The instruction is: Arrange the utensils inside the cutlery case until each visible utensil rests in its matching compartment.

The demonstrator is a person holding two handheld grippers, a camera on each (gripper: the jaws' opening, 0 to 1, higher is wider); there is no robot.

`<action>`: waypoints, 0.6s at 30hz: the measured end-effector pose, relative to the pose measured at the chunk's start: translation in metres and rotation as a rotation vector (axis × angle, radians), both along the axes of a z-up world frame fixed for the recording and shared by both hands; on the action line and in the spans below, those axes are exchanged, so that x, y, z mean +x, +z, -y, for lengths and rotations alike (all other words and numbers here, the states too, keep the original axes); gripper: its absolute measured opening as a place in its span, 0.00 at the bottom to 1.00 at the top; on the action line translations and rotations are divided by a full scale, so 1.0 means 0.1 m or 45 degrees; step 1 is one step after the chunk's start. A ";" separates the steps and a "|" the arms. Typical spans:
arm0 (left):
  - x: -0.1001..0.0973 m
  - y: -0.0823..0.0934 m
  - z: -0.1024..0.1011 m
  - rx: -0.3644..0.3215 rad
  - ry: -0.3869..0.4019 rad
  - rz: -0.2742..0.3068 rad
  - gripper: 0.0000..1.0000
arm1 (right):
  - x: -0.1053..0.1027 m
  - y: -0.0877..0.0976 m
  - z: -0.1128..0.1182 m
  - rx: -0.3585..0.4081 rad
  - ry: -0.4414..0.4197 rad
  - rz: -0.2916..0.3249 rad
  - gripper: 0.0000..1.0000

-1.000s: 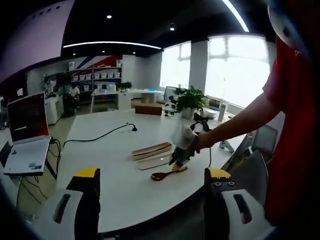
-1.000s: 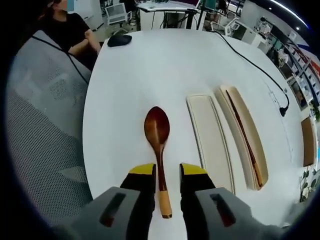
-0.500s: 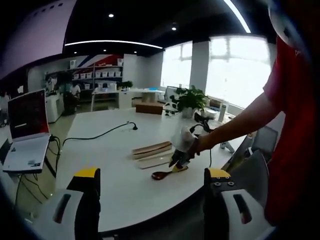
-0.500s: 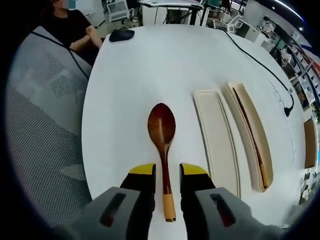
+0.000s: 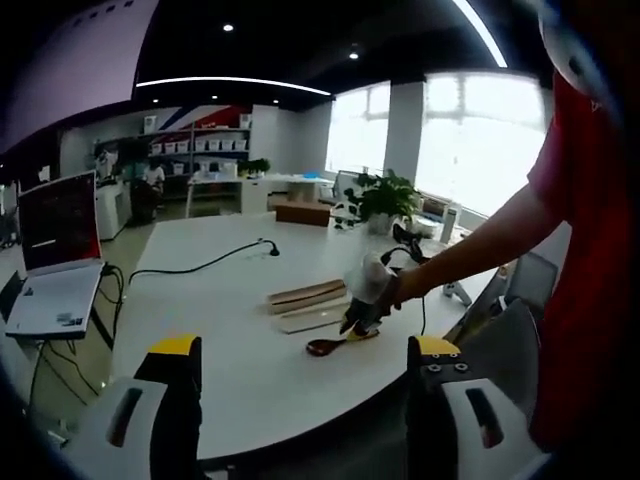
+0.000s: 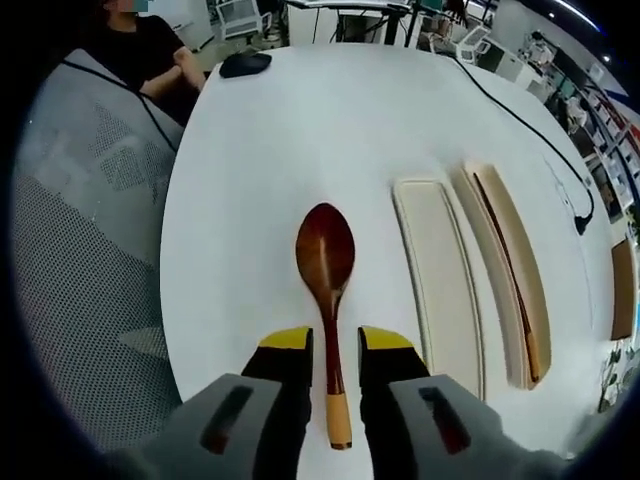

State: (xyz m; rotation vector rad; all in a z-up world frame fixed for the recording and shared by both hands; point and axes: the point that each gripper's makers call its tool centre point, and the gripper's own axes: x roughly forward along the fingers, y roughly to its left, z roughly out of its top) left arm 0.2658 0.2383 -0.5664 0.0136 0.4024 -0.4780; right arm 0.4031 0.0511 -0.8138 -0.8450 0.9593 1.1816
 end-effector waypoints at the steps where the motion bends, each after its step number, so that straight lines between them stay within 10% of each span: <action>1: 0.00 0.00 0.00 -0.002 0.001 -0.001 0.87 | 0.00 -0.01 0.00 0.000 -0.002 -0.003 0.14; 18: 0.00 -0.02 -0.04 -0.010 0.015 -0.007 0.86 | 0.04 -0.09 0.01 -0.024 0.001 -0.029 0.13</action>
